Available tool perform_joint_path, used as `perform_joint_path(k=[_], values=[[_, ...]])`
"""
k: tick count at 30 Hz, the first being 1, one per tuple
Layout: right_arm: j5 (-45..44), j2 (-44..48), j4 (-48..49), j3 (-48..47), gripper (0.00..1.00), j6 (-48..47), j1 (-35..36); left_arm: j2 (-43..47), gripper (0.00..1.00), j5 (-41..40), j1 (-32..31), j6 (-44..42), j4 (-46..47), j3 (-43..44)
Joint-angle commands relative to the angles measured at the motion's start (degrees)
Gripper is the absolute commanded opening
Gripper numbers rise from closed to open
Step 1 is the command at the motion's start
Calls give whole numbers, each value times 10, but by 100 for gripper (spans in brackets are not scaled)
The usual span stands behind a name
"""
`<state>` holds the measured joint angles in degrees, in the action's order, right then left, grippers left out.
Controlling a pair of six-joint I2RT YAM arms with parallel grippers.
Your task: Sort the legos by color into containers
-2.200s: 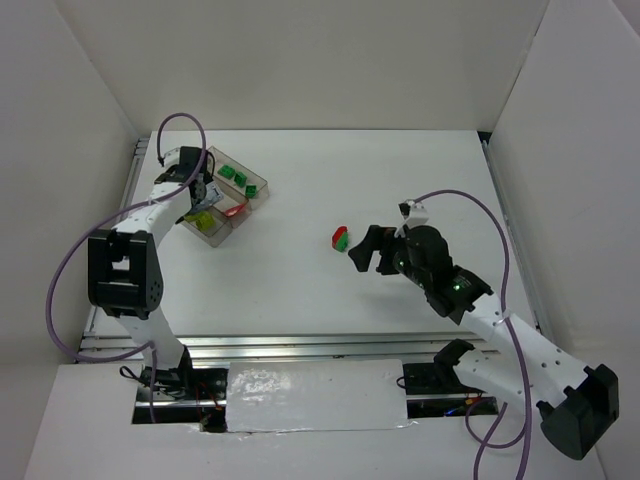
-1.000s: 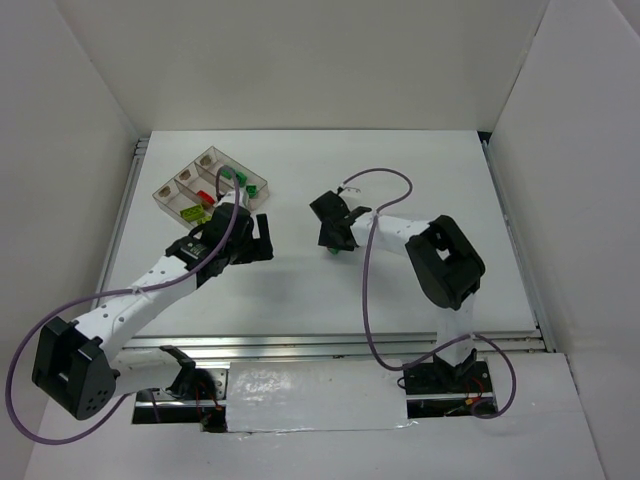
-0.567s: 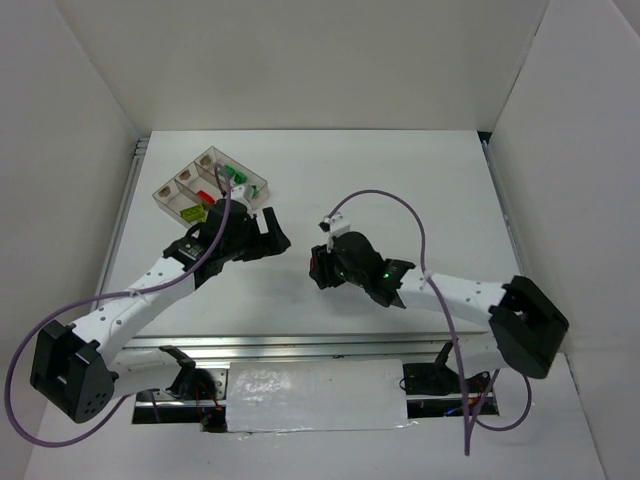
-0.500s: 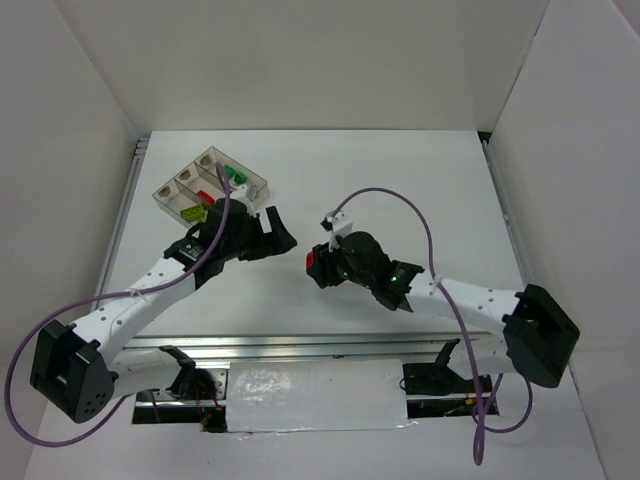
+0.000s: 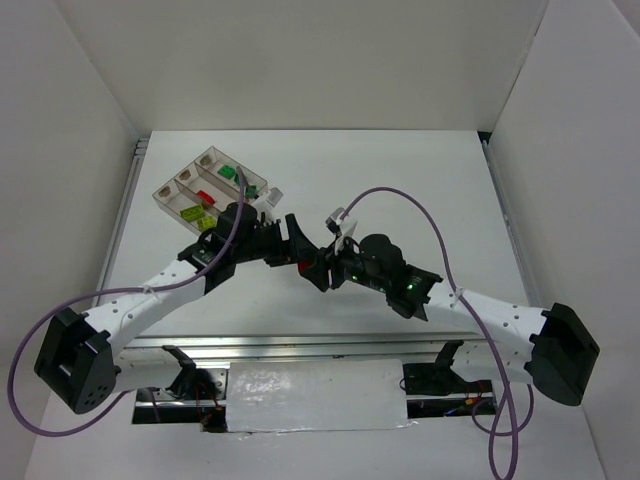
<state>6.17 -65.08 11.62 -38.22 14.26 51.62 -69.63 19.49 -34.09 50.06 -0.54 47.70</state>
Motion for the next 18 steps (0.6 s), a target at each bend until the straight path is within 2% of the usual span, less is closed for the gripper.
perform_joint_path(k=[1, 3, 5, 6, 7, 9, 10, 11, 12, 15, 17, 18], values=[[-22, 21, 37, -4, 4, 1, 4, -8, 76, 32, -9, 8, 44, 1], [-51, 18, 32, -11, 4, 9, 4, -7, 69, 35, -10, 10, 48, -2], [-61, 7, 19, -22, 4, 14, 4, -5, 52, 37, -11, 9, 48, -5], [-77, 2, 16, -26, 4, 16, 4, -3, 41, 38, -10, 7, 48, -4], [-80, -7, 13, -29, 4, 17, 4, -2, 18, 39, -10, 4, 46, -3], [-71, -11, 13, -33, 10, 20, 4, 0, 0, 37, -10, -2, 40, 2], [-65, -8, 16, -30, 51, 22, 4, 3, 0, 38, -11, -13, 41, 5], [-64, -3, 26, -20, 77, 30, 4, 5, 0, 37, -11, -19, 40, 6], [-28, 3, 29, -12, 99, 31, 2, 11, 0, 37, -10, -33, 39, 10], [29, 42, 12, 9, 100, 36, -39, 28, 0, 21, -9, -66, 32, 17], [155, 77, 28, 34, 100, 57, -80, 38, 0, 27, -8, -81, 46, 16], [258, 97, 38, 43, 100, 67, -125, 47, 0, 43, -7, -95, 54, 13]])
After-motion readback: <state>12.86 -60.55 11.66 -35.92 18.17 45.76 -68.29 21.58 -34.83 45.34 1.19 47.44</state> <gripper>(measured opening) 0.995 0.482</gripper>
